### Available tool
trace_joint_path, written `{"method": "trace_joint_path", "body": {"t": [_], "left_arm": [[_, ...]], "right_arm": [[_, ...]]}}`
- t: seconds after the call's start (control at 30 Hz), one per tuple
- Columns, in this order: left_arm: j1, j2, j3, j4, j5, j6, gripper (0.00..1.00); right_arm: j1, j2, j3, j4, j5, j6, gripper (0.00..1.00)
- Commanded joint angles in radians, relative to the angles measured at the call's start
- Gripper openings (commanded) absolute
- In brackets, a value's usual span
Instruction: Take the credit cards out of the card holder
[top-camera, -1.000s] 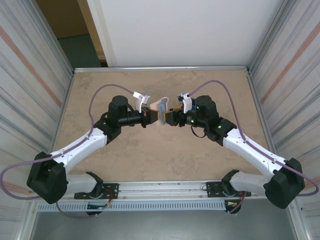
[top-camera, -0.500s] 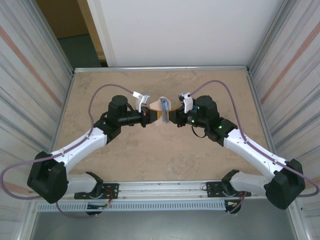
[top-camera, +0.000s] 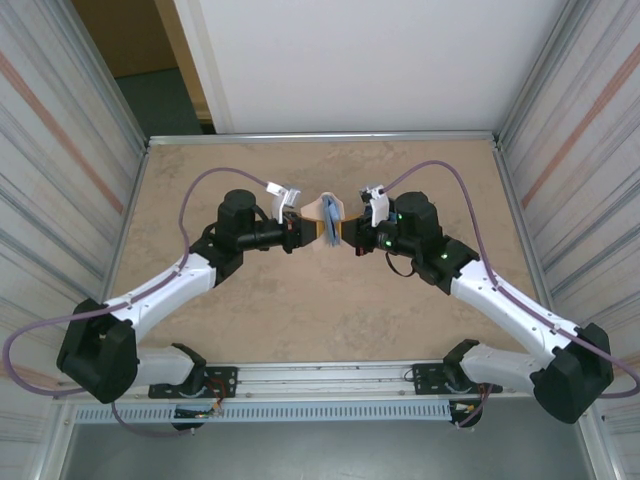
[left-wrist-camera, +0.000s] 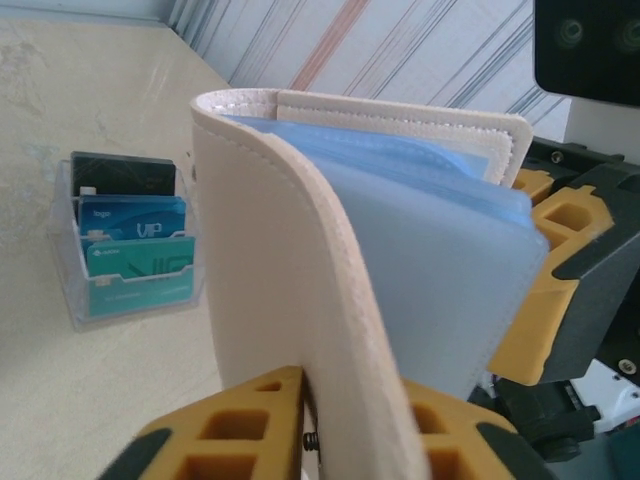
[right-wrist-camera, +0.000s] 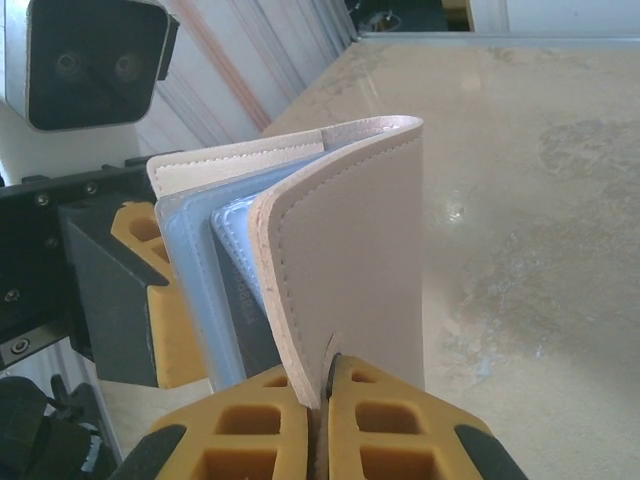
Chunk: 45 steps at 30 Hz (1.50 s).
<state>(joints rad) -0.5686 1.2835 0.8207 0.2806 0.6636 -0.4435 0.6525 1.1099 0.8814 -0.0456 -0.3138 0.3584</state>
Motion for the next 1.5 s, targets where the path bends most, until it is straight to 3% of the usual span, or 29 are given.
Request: {"method": "trace_joint_path", "body": {"t": [0.0, 0.3, 0.43, 0.53, 0.7, 0.8, 0.93, 1.1, 1.23, 1.47], "left_arm": [[-0.002, 0.004, 0.011, 0.062, 0.049, -0.009, 0.28], [-0.002, 0.008, 0.009, 0.095, 0.099, -0.021, 0.62], [-0.002, 0.011, 0.006, 0.101, 0.101, -0.024, 0.73], [-0.002, 0.017, 0.009, 0.104, 0.101, -0.026, 0.75], [-0.002, 0.017, 0.01, 0.074, 0.056, -0.014, 0.66], [-0.003, 0.006, 0.006, 0.043, 0.001, 0.004, 0.51], [-0.003, -0.018, 0.003, 0.012, -0.033, 0.032, 0.21], [-0.002, -0.044, 0.031, -0.072, -0.03, 0.086, 0.01], [0.0, -0.058, 0.052, -0.13, -0.026, 0.106, 0.0], [0.004, -0.057, 0.082, -0.189, -0.004, 0.112, 0.0]], "right_arm": [[0.007, -0.044, 0.025, 0.014, 0.016, 0.013, 0.0], [0.007, -0.058, 0.023, 0.01, 0.056, 0.027, 0.0], [0.007, -0.061, 0.022, 0.017, 0.049, 0.034, 0.0], [0.009, -0.064, 0.022, 0.023, 0.042, 0.038, 0.0], [0.008, -0.07, 0.021, 0.027, 0.03, 0.046, 0.0], [0.008, -0.075, 0.019, 0.03, 0.021, 0.051, 0.0], [0.006, -0.077, 0.018, 0.029, 0.013, 0.055, 0.0], [0.002, -0.081, 0.012, 0.005, 0.056, 0.047, 0.27], [-0.001, -0.078, 0.013, -0.024, 0.102, 0.037, 0.42], [0.001, -0.069, 0.011, -0.024, 0.071, 0.015, 0.69]]}}
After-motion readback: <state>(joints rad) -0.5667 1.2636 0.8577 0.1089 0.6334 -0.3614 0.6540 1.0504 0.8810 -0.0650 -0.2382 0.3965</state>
